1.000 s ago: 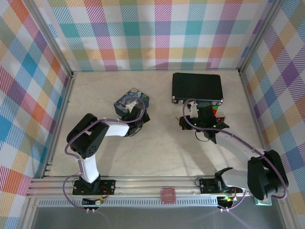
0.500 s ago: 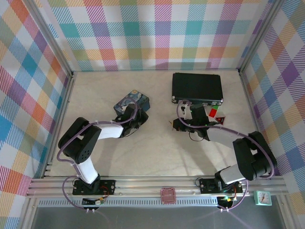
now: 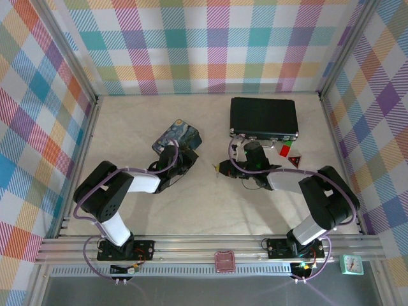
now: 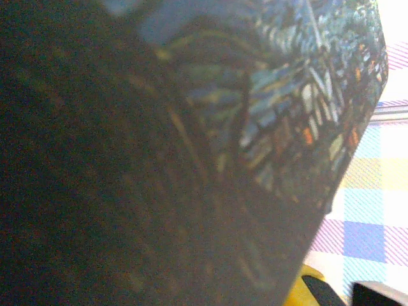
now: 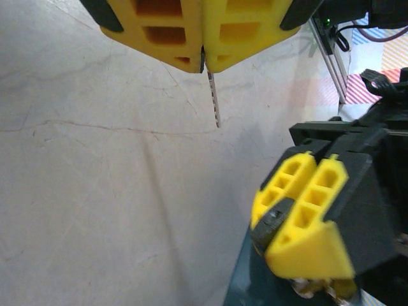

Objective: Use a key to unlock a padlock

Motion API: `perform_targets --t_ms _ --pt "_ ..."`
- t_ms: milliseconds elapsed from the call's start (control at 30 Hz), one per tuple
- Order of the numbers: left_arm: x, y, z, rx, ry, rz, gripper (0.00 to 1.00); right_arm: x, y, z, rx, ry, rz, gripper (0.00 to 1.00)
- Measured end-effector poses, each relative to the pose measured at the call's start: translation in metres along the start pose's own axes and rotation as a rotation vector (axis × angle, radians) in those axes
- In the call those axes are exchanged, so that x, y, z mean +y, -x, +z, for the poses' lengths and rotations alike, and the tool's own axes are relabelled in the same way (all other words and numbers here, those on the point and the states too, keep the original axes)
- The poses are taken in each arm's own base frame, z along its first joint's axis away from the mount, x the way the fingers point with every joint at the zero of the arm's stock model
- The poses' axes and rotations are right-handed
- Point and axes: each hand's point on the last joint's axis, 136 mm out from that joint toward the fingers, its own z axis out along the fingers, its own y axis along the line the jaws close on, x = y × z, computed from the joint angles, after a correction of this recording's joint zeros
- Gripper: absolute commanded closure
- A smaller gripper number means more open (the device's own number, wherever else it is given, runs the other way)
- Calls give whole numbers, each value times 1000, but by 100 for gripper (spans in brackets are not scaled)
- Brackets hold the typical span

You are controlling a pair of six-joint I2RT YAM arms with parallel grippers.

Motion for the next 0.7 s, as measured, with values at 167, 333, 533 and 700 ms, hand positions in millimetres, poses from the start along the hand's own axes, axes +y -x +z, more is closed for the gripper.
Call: perform_targets --t_ms 167,333,533,700 --pt "-16 -3 -1 26 -73 -14 100 13 4 1 16 48 18 100" --pt "-26 -4 -5 44 -139 -33 100 25 7 0 20 97 36 100" --pt "-34 2 -4 48 -219 -77 100 39 14 -1 10 147 28 100" --pt "-34 3 -7 50 -243 -94 100 49 23 -2 -4 167 0 100"
